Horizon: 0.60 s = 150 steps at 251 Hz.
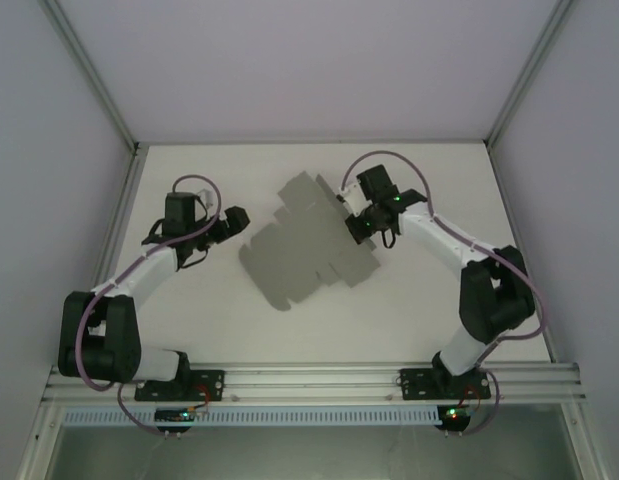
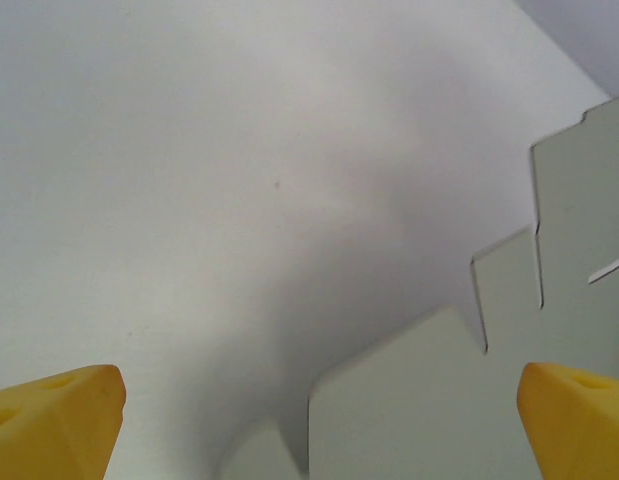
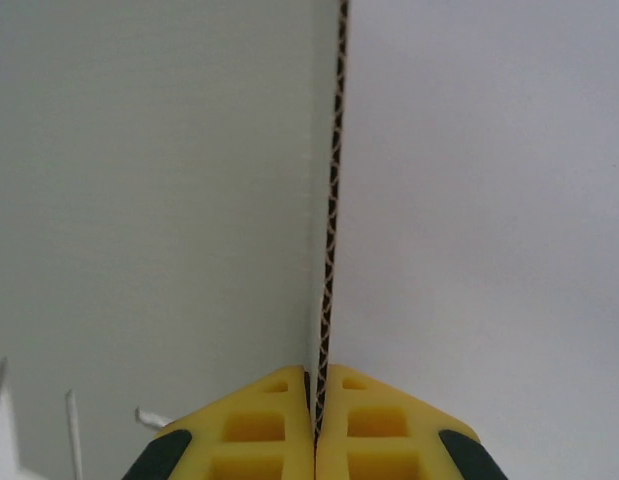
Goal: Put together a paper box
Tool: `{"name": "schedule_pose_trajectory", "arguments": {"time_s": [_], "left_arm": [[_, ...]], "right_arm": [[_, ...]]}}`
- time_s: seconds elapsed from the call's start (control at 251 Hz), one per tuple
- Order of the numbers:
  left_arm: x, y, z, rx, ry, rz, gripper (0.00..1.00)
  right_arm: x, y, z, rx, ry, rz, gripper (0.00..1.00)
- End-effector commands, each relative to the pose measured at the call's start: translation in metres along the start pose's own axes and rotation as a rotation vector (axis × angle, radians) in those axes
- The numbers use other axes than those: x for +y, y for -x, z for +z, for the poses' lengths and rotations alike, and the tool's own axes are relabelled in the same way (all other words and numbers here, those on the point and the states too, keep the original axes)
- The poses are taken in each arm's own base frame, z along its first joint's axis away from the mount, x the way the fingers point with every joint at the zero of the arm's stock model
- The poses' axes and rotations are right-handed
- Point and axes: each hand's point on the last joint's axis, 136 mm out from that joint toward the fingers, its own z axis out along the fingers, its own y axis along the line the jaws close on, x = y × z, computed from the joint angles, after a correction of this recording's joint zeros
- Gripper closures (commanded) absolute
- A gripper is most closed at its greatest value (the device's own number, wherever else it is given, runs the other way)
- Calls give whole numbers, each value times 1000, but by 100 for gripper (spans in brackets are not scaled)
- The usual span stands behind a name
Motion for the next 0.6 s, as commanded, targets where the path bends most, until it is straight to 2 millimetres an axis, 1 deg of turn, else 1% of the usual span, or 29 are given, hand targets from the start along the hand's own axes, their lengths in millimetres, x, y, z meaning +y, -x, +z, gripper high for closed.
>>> {"name": "schedule_pose_trajectory", "arguments": {"time_s": [0.0,0.072,0.156,0.224,0.243,0.299,0.383,0.439,0.443,0.447,0.455,0.475,0.595], "left_arm": [[-10,6,-1,14,-1,62,0],[-29,14,1,10,-51,103,0],[-51,23,3,6,-108,140,0],[-67,30,5,5,-153,163,0],[-72,32,5,6,-167,169,0],[-84,37,8,12,-203,176,0],[-104,44,10,38,-270,190,0],[-116,46,10,43,-307,202,0],[-117,46,10,44,-309,203,0],[-118,47,10,43,-313,205,0],[-120,47,9,43,-319,208,0],[-123,46,9,39,-328,214,0],[-145,45,4,26,-386,258,0]], "right_arm": [[-14,0,11,35,-180,-273,100],[-25,16,11,15,-294,-401,100],[-26,34,12,-14,-346,-526,100],[-27,47,12,-47,-379,-588,100],[-25,52,11,-59,-387,-609,100],[-19,57,12,-74,-389,-655,100],[-10,58,15,-95,-377,-714,100],[-8,63,13,-117,-369,-739,100],[-7,62,13,-116,-367,-742,100],[-6,56,17,-102,-358,-746,100],[-5,52,19,-93,-351,-752,100],[-5,50,20,-87,-353,-757,100],[1,52,19,-118,-333,-770,100]]}}
